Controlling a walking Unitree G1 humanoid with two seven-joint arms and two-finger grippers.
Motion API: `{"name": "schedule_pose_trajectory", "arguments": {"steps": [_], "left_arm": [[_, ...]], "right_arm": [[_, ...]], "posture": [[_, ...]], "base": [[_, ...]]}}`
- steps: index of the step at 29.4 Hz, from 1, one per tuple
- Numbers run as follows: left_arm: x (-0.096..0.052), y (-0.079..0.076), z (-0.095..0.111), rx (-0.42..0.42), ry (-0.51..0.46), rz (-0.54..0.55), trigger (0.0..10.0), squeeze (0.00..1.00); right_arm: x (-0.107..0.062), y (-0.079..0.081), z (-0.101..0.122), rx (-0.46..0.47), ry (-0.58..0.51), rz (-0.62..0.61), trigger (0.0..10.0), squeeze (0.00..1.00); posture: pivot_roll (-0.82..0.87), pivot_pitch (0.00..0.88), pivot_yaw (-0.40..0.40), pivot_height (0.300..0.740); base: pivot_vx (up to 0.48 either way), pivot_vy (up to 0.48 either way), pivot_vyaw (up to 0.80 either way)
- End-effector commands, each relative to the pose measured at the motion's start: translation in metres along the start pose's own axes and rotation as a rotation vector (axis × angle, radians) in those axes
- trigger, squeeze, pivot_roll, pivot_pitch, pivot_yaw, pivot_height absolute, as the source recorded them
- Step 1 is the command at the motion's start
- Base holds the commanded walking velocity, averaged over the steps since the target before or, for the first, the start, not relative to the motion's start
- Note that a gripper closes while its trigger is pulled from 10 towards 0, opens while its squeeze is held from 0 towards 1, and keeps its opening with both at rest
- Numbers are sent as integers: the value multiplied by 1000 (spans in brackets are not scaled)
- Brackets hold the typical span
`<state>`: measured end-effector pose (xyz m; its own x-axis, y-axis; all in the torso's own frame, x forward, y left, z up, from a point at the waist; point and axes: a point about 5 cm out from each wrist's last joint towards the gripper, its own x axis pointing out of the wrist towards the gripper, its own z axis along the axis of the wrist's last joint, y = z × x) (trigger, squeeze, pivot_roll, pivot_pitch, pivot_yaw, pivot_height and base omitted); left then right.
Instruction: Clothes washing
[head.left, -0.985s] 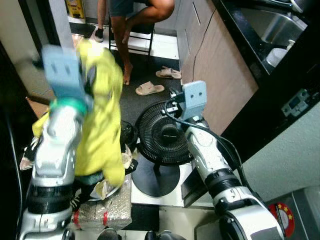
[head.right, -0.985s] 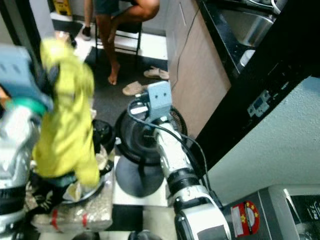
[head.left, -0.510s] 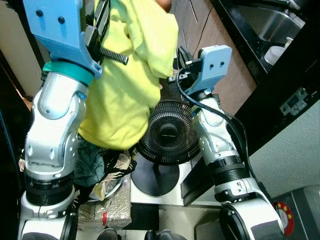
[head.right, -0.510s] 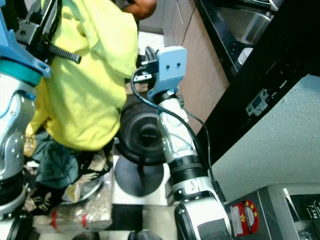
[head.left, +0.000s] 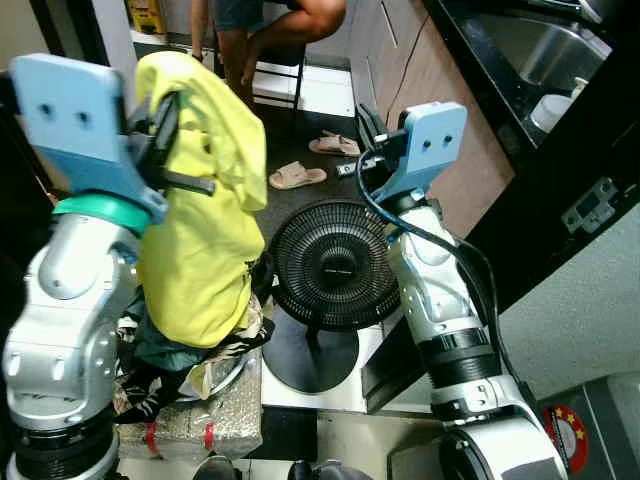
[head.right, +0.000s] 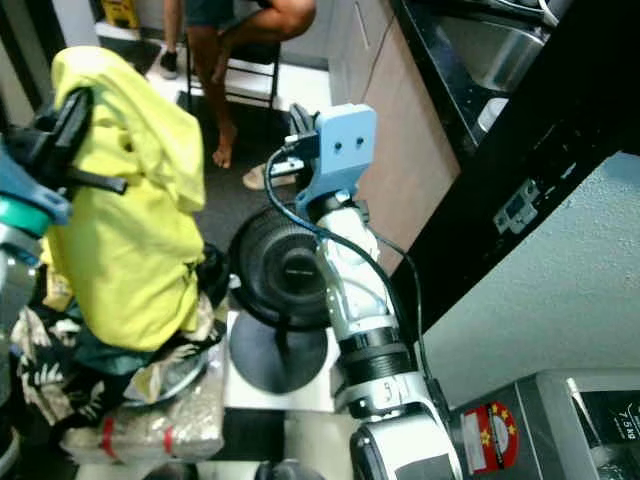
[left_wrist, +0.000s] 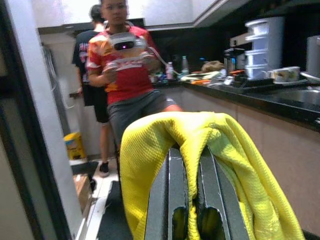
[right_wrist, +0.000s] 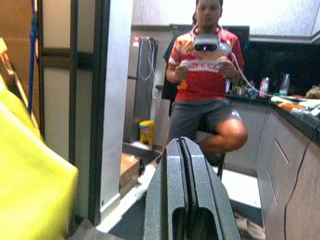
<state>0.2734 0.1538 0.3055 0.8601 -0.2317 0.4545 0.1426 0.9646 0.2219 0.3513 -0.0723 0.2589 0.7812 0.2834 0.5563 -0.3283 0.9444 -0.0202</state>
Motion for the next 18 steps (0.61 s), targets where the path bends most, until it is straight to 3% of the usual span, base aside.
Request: {"name": "schedule_pose_trajectory", "arguments": {"steps": [1,8,18], "left_arm": [[5,-7,2,12,-25,-28,10000,0],[20,-13,4,25,-42,-83,10000,0],[30,-12,9,43,-60,-109,10000,0]], "right_arm": [[1,-4,4,3,-14,-25,10000,0],[-4,-5,4,-4,-19,-58,10000,0],[-8,-7,2,10,-16,-94,10000,0]], "posture": [[146,0,-74,740],[121,0,-9,740],[121,0,23,740]], "base": [[0,0,0],[0,0,0],[0,0,0]]}}
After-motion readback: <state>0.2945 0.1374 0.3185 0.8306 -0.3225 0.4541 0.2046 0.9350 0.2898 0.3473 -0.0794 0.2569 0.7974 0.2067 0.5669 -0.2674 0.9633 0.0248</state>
